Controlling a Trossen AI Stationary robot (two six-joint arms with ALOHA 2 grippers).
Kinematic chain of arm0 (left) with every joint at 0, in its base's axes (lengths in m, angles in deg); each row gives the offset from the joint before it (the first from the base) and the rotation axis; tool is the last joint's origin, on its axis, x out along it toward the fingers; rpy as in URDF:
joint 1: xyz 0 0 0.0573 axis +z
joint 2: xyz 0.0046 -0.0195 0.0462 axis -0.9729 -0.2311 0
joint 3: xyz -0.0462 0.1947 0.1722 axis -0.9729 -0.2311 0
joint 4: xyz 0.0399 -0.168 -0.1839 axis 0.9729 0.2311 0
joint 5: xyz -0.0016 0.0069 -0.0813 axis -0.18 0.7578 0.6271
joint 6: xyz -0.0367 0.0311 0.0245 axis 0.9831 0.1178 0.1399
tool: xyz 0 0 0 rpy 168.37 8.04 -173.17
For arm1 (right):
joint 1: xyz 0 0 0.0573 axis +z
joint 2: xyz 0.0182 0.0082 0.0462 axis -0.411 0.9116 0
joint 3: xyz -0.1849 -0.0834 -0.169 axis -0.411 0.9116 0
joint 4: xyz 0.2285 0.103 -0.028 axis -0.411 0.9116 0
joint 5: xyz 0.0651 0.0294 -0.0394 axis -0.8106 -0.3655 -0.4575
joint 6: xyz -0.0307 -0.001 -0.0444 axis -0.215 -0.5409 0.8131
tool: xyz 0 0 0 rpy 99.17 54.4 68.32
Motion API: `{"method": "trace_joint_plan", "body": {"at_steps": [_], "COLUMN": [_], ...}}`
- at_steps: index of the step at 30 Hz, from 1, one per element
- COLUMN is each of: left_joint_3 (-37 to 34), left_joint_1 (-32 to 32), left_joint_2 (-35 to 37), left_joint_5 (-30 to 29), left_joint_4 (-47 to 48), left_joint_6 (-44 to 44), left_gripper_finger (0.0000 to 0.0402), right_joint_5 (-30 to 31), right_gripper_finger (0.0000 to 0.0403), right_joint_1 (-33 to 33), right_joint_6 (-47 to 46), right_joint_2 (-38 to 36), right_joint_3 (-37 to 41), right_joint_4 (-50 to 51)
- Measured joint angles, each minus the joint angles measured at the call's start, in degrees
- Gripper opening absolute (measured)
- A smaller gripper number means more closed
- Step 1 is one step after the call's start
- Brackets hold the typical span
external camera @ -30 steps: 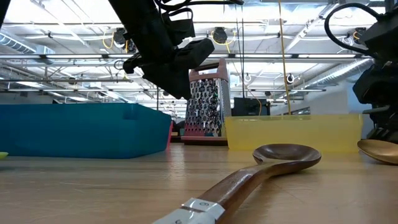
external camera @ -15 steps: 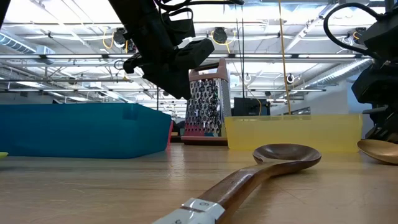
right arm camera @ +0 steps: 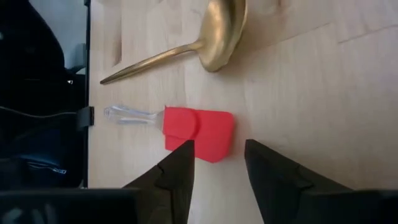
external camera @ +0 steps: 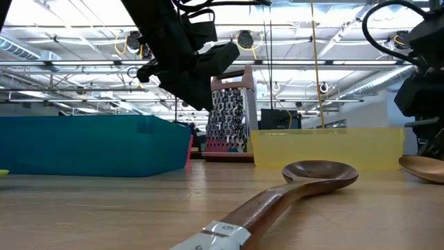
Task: Pick & Place Kitchen Items
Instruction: Put the red spatula into the blue bin
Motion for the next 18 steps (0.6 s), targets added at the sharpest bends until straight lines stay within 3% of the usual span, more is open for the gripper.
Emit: {"method": "trace_joint_plan", "body": {"at_steps": [18], "left_joint_3": [0.00], "left_joint_1": [0.00], "left_joint_2": [-0.02], "left_joint_5": [0.00], "left_joint_4": [-0.07], "left_joint_6": [1.22], "left_gripper_finger": [0.0106], "right_joint_5": [4.59], "right_gripper_finger": [0.0134], "right_joint_1": [6.19], "right_joint_6": [-5.68], "right_joint_2": [8.88], "right_joint_3": [-0.05], "right_joint_4": [-8.84]}}
